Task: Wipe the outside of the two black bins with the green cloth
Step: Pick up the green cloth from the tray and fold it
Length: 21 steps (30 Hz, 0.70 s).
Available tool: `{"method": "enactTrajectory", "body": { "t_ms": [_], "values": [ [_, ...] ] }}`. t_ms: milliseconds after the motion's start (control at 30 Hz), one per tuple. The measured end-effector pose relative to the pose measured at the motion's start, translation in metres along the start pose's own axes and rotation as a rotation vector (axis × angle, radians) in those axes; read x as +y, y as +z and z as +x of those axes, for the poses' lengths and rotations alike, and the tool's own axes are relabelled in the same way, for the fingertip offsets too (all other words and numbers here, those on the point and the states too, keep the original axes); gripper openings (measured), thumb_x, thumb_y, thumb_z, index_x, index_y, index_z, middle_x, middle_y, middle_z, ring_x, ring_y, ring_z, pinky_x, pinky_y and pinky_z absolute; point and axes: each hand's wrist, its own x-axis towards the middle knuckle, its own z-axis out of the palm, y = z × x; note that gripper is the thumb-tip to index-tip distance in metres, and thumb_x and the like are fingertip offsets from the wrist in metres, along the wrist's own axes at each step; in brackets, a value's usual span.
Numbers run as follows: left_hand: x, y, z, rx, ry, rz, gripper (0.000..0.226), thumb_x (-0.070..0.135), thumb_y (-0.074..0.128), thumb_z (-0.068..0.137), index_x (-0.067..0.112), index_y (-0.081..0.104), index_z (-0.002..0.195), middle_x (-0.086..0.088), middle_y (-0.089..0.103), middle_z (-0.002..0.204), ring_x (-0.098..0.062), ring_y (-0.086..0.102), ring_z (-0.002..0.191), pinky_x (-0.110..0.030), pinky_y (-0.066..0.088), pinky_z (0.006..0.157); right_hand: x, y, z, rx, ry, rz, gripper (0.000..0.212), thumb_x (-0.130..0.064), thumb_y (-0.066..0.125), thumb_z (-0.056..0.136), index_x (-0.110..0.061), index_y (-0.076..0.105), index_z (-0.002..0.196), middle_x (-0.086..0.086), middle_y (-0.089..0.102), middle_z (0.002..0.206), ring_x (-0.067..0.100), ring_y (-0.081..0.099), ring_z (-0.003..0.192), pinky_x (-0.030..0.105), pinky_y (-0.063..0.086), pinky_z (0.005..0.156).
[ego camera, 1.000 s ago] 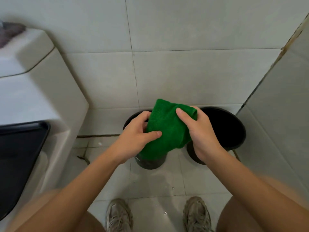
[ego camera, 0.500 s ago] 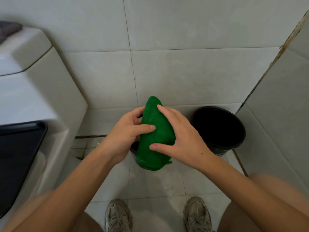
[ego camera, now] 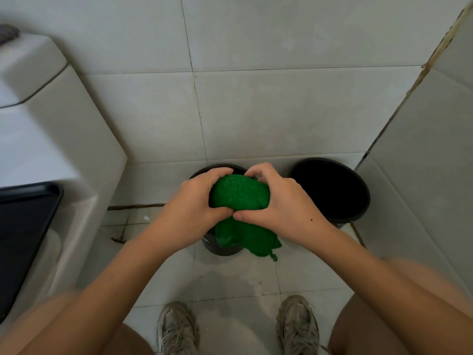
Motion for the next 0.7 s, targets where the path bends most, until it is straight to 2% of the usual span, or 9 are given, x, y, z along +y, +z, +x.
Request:
{"method": "enactTrajectory", "body": {
  "t_ms": [67,100,200,300,400,500,600,633,700],
  "values": [
    [0.001,-0.002,-0.001,0.048,0.056,0.193,0.039,0.025,0.074,0.08,0.026,0.064,0.118,0.009,0.06,0.1,-0.009,0.056,0.091,-0.037,0.05,0.081,0.0,-0.003,0.0,0.011,0.009,0.065,0.051,-0.049,0.078,0.067,-0.035,0.056,0.11,-0.01,0.067,0.097,0.012,0.064,0.088,0.042,0.056,0.075],
    [0.001,-0.004,0.0,0.056,0.061,0.205,0.032,0.033,0.072,0.08,0.027,0.066,0.111,0.01,0.056,0.095,-0.007,0.053,0.087,-0.034,0.049,0.078,0.001,-0.006,0.0,0.011,0.013,0.132,0.043,-0.044,0.08,0.067,-0.033,0.061,0.105,-0.01,0.068,0.091,0.009,0.065,0.084,0.042,0.057,0.073],
    [0.002,-0.009,0.003,-0.018,0.04,-0.117,0.028,0.035,0.071,0.082,0.017,0.067,0.103,0.003,0.061,0.097,-0.005,0.059,0.089,-0.022,0.051,0.077,0.001,-0.01,-0.001,-0.011,0.042,0.446,0.034,-0.026,0.085,0.069,-0.026,0.067,0.098,-0.006,0.071,0.088,0.009,0.069,0.082,0.035,0.059,0.072],
    [0.007,-0.007,0.006,0.001,-0.013,-0.425,0.024,0.014,0.068,0.089,0.001,0.063,0.108,-0.008,0.069,0.09,-0.005,0.067,0.078,-0.017,0.052,0.062,0.0,-0.002,-0.002,0.032,0.144,0.815,0.06,-0.025,0.084,0.06,-0.025,0.058,0.114,-0.006,0.068,0.104,0.01,0.069,0.093,0.029,0.058,0.075],
    [0.008,0.003,0.008,0.069,-0.061,-0.518,0.018,0.006,0.059,0.092,0.003,0.062,0.11,0.0,0.07,0.091,0.001,0.068,0.075,-0.013,0.05,0.06,0.001,0.01,-0.003,0.028,0.287,1.039,0.084,-0.025,0.083,0.054,-0.027,0.046,0.13,0.0,0.064,0.118,0.015,0.068,0.102,0.031,0.057,0.08],
    [0.007,-0.001,0.01,0.069,-0.112,-0.592,0.019,0.003,0.057,0.093,0.005,0.062,0.112,0.001,0.07,0.094,0.001,0.068,0.077,-0.013,0.051,0.061,0.003,0.017,-0.003,-0.018,0.342,1.152,0.076,-0.016,0.088,0.061,-0.016,0.051,0.128,0.007,0.068,0.116,0.023,0.069,0.102,0.035,0.057,0.08],
    [0.002,-0.011,0.013,-0.039,-0.135,-0.59,0.023,0.004,0.054,0.094,0.005,0.062,0.116,-0.005,0.073,0.102,-0.011,0.072,0.086,-0.027,0.06,0.067,0.002,0.014,-0.002,-0.012,0.335,1.183,0.052,-0.017,0.081,0.064,-0.008,0.065,0.112,0.011,0.073,0.105,0.028,0.071,0.096,0.037,0.059,0.076],
    [0.0,-0.013,0.015,-0.077,-0.143,-0.588,0.025,0.006,0.054,0.095,0.006,0.062,0.119,-0.008,0.073,0.106,-0.016,0.072,0.091,-0.033,0.061,0.072,0.003,0.013,-0.001,0.009,0.33,1.19,0.047,-0.018,0.081,0.064,-0.008,0.067,0.108,0.012,0.074,0.102,0.029,0.071,0.095,0.038,0.059,0.077],
    [-0.003,-0.014,0.018,-0.128,-0.157,-0.605,0.028,0.01,0.052,0.095,0.007,0.061,0.121,-0.009,0.072,0.108,-0.019,0.072,0.092,-0.034,0.061,0.073,0.004,0.011,0.001,0.066,0.302,1.199,0.046,-0.017,0.083,0.066,-0.008,0.067,0.108,0.013,0.073,0.103,0.031,0.071,0.095,0.044,0.058,0.08]
  ]
}}
